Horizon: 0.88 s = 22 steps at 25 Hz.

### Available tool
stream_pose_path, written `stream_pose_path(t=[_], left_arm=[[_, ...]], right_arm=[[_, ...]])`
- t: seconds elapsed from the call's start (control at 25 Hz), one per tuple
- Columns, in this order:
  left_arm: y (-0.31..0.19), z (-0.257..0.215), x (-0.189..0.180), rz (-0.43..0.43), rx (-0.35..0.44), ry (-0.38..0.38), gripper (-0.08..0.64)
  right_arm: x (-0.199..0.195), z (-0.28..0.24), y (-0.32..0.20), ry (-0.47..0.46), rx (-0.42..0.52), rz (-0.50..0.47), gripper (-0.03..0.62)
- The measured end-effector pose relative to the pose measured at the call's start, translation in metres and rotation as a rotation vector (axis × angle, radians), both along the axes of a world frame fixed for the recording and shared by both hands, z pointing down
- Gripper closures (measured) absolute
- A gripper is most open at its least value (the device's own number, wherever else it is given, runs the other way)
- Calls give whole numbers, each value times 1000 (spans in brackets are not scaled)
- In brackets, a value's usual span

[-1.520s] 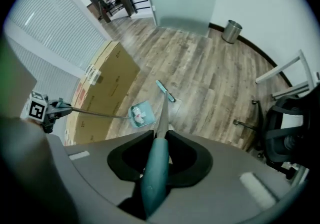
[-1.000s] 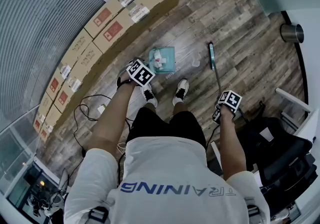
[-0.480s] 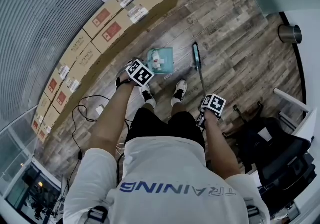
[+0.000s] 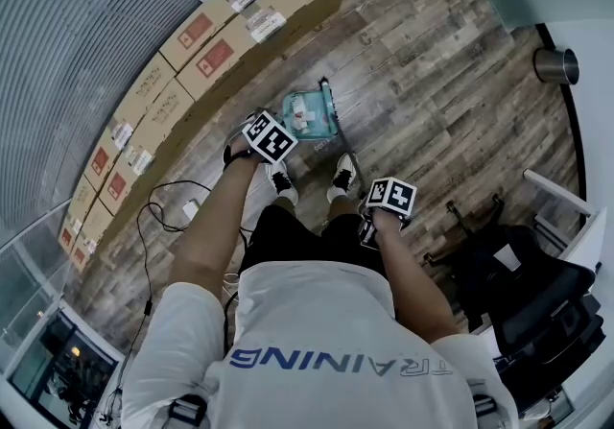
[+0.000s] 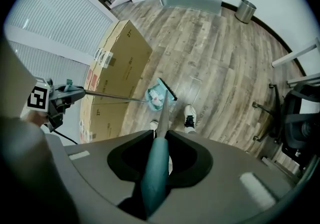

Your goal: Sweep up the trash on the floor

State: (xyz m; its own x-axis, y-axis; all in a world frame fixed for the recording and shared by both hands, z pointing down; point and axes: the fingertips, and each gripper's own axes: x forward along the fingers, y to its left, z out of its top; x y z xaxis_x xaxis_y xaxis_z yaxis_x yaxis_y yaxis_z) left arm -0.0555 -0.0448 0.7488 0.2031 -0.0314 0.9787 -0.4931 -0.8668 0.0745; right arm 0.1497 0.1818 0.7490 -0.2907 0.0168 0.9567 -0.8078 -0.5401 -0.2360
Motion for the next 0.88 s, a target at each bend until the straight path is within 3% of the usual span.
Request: stream_pose_path(t=[0.36, 0.6, 0.88], left_arm=[[-1, 0, 1, 1, 2, -1, 472], [2, -1, 0, 0, 7, 1, 472], [8, -2, -2, -5, 4, 18, 462]], right_arm=[[-31, -14, -9, -143, 16, 2, 485], [-24, -23, -9, -134, 45, -43, 485], [7, -32, 7, -124, 82, 31, 485]])
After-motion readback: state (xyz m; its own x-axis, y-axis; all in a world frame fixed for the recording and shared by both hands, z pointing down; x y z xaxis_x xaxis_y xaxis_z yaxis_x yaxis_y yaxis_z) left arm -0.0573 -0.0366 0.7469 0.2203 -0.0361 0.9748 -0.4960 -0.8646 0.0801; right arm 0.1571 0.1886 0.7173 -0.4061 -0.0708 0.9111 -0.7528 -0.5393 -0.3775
